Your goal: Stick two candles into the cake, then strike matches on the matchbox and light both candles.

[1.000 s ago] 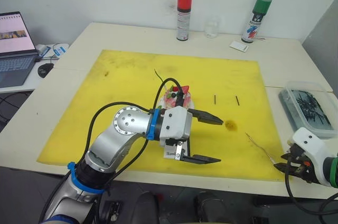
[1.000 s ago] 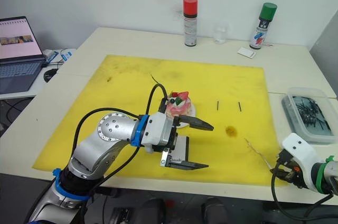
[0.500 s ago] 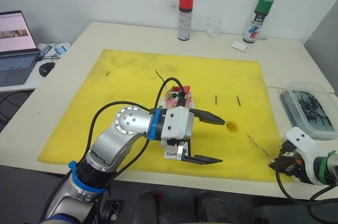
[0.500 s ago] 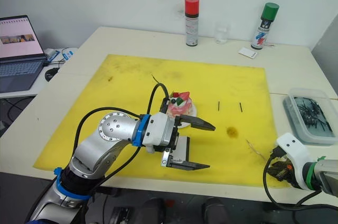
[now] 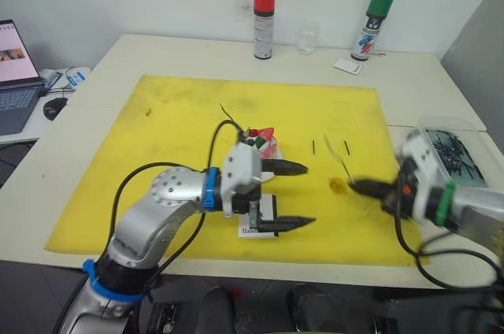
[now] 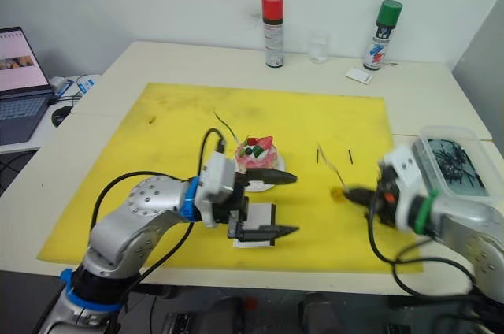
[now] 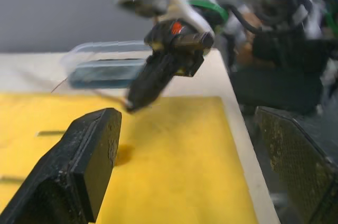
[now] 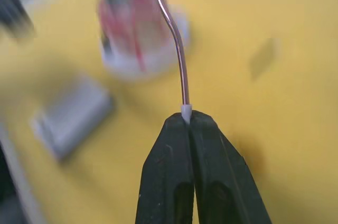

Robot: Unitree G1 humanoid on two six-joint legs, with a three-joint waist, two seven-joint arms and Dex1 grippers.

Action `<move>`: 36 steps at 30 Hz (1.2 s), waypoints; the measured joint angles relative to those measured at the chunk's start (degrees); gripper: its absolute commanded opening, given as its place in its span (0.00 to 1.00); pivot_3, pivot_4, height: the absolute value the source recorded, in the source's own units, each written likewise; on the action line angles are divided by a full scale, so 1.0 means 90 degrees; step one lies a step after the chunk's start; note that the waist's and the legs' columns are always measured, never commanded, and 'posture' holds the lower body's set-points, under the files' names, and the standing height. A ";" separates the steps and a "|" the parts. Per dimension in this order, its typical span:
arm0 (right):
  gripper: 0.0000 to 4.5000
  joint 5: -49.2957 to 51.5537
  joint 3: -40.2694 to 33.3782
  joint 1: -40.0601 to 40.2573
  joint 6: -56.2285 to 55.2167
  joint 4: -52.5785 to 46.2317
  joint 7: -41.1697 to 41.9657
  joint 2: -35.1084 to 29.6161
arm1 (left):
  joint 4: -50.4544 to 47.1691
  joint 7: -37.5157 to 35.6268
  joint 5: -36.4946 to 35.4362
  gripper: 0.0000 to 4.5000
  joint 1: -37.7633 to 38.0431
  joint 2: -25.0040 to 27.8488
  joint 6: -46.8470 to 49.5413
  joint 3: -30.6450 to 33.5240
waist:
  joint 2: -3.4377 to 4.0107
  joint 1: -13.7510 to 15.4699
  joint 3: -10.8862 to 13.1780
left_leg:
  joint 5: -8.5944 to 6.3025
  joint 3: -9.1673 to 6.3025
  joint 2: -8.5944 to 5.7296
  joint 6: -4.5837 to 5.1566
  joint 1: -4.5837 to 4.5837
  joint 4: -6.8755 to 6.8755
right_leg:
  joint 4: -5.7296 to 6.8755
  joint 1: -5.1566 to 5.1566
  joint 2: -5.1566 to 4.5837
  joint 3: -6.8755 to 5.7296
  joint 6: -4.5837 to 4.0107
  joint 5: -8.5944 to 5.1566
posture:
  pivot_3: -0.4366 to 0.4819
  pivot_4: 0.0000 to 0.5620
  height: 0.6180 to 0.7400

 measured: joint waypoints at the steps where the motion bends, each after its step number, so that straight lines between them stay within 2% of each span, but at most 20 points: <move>1: 0.01 -0.0153 0.0251 -0.0189 -0.0456 0.0107 -0.0070 0.0225 | -0.0195 0.0287 -0.0131 1.00 0.0261 0.0055 0.0229 0.0226 | 0.0001 0.0007 0.0001 | 0.0000 -0.0002 -0.0003 0.0000 0.0000 -0.0013 | -0.0002 -0.0002 -0.0003 -0.0004 -0.0002 -0.0002 | 0.48 0.27 1.00; 3: 0.01 -0.0591 0.0747 -0.0394 -0.1348 0.0380 -0.0180 0.0606 | -0.0388 0.0747 -0.0137 1.00 0.0720 0.0122 0.0381 0.0576 | -0.0002 0.0055 -0.0001 | 0.0000 -0.0009 -0.0005 -0.0001 -0.0002 -0.0026 | -0.0008 -0.0003 -0.0004 -0.0013 -0.0005 -0.0009 | 0.48 0.27 1.00; 8: 0.01 -0.1953 0.2002 -0.0477 -0.4175 0.1953 -0.0350 0.2098 | -0.0823 0.2094 0.0373 1.00 0.2096 -0.0143 0.0332 0.1178 | -0.0002 0.0054 -0.0001 | 0.0000 -0.0001 -0.0002 -0.0004 -0.0002 -0.0066 | 0.0000 -0.0025 -0.0005 -0.0013 -0.0042 -0.0007 | 0.48 0.27 1.00; 13: 0.01 -0.2699 0.2591 -0.0472 -0.5894 0.3232 -0.0426 0.2861 | -0.1381 0.2864 0.0676 1.00 0.2781 -0.0379 0.0232 0.1397 | 0.0000 0.0132 0.0001 | 0.0000 0.0001 -0.0001 -0.0008 -0.0001 -0.0065 | -0.0001 -0.0025 -0.0007 -0.0015 -0.0055 -0.0006 | 0.48 0.27 1.00; 18: 0.01 -0.2701 0.2655 -0.0230 -0.6311 0.3443 -0.0403 0.2979 | -0.1667 0.3246 0.0632 1.00 0.2727 -0.0471 0.0384 0.1387 | 0.0000 0.0178 0.0000 | 0.0002 0.0004 -0.0003 -0.0011 0.0005 -0.0058 | -0.0001 -0.0020 -0.0009 -0.0012 -0.0053 -0.0004 | 0.48 0.27 1.00; 23: 0.01 -0.2699 0.2667 0.0094 -0.6297 0.3411 -0.0403 0.2900 | -0.1669 0.3172 0.0466 1.00 0.2580 -0.0257 0.0504 0.1457 | 0.0001 0.0152 0.0000 | 0.0002 0.0004 -0.0001 -0.0011 0.0007 -0.0059 | 0.0004 -0.0024 -0.0005 -0.0012 -0.0057 -0.0005 | 0.48 0.27 1.00; 36: 0.01 -0.2769 0.2806 0.0149 -0.6407 0.3339 -0.0809 0.3129 | -0.1566 0.3114 -0.0032 1.00 0.2027 -0.0006 0.0798 0.1577 | 0.0000 0.0150 0.0000 | 0.0001 0.0004 -0.0001 -0.0012 0.0006 -0.0063 | 0.0002 -0.0024 -0.0005 -0.0012 -0.0060 -0.0007 | 0.48 0.27 1.00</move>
